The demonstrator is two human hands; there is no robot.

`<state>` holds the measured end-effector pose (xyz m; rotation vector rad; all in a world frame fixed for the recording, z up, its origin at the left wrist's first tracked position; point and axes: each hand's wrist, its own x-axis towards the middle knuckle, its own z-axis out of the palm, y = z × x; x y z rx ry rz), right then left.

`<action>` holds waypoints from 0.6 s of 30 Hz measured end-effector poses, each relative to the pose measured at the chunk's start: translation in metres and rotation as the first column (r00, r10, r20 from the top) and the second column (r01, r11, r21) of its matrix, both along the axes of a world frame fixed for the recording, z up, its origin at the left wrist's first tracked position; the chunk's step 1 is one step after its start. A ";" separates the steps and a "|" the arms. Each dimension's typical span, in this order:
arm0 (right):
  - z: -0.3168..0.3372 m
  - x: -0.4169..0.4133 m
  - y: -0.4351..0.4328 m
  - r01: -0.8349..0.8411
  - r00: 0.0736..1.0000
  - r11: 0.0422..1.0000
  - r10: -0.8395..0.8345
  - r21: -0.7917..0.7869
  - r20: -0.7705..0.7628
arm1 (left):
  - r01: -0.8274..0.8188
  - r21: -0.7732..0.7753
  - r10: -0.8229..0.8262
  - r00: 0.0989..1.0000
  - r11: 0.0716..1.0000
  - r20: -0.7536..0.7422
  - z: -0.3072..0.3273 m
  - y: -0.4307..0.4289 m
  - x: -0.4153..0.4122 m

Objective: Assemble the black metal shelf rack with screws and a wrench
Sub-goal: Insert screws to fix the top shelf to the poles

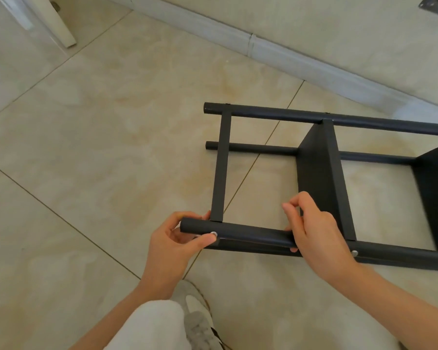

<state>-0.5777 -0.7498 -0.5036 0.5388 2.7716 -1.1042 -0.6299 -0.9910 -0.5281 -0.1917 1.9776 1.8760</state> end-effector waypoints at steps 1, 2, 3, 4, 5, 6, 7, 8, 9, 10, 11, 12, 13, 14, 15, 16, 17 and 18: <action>0.000 0.000 0.000 -0.003 1.000 1.000 0.003 0.003 0.010 | -0.001 -0.002 0.001 1.000 1.000 -0.004 -0.003 -0.001 0.001; -0.001 0.000 0.000 -0.006 1.000 1.000 0.006 0.007 0.022 | 0.003 -0.005 -0.003 1.000 1.000 -0.016 -0.005 -0.001 0.002; 0.000 -0.001 0.000 -0.010 0.999 1.000 0.009 0.013 0.036 | 0.008 -0.007 -0.008 0.999 1.000 -0.034 -0.007 -0.001 0.002; -0.001 -0.003 0.001 -0.019 0.998 0.999 0.018 0.026 0.054 | 0.014 -0.012 -0.015 0.999 1.000 -0.051 -0.008 -0.002 0.001; -0.001 -0.004 0.002 -0.038 0.997 0.998 0.035 0.049 0.071 | 0.024 -0.027 -0.025 0.997 0.999 -0.067 -0.008 -0.002 0.001; -0.001 -0.005 0.003 -0.065 0.995 0.994 0.058 0.082 0.086 | 0.039 -0.055 -0.044 0.995 0.998 -0.088 -0.008 -0.003 -0.001; 0.000 -0.008 0.003 -0.095 0.991 0.989 0.083 0.115 0.100 | 0.060 -0.092 -0.070 0.991 0.994 -0.112 -0.007 -0.004 -0.004; 0.000 -0.011 0.003 -0.119 0.989 0.984 0.105 0.133 0.107 | 0.086 -0.141 -0.106 0.984 0.986 -0.140 -0.005 -0.006 -0.007; 0.001 -0.016 0.004 -0.136 0.987 0.981 0.121 0.139 0.106 | 0.119 -0.197 -0.153 0.974 0.973 -0.166 -0.002 -0.008 -0.010; 0.003 -0.022 0.004 -0.145 0.987 0.979 0.132 0.141 0.096 | 0.159 -0.257 -0.210 0.960 0.953 -0.186 0.001 -0.009 -0.015; 0.004 -0.030 0.004 -0.146 0.988 0.979 0.136 0.142 0.079 | 0.204 -0.313 -0.273 0.942 0.927 -0.194 0.005 -0.010 -0.019; 0.006 -0.039 0.004 -0.142 0.989 0.980 0.135 0.139 0.055 | 0.247 -0.363 -0.333 0.923 0.898 -0.196 0.007 -0.011 -0.022; 0.007 -0.049 0.005 -0.140 0.990 0.981 0.137 0.135 0.027 | 0.282 -0.408 -0.386 0.901 0.868 -0.197 0.010 -0.013 -0.024; 0.008 -0.059 0.005 -0.145 0.989 0.980 0.146 0.135 -0.002 | 0.310 -0.458 -0.437 0.876 0.833 -0.203 0.011 -0.015 -0.027; 0.009 -0.068 0.005 -0.156 0.987 0.978 0.161 0.140 -0.027 | 0.332 -0.525 -0.497 0.842 0.784 -0.210 0.013 -0.016 -0.029; 0.009 -0.078 0.005 -0.170 0.983 0.974 0.179 0.149 -0.049 | 0.348 -0.609 -0.573 0.790 0.713 -0.219 0.014 -0.017 -0.032; 0.008 -0.088 0.006 -0.183 0.978 0.970 0.196 0.160 -0.067 | 0.353 -0.697 -0.658 0.719 0.624 -0.225 0.014 -0.018 -0.035; 0.007 -0.098 0.007 -0.193 0.974 0.966 0.210 0.170 -0.084 | 0.353 -0.767 -0.740 0.634 0.536 -0.226 0.014 -0.017 -0.038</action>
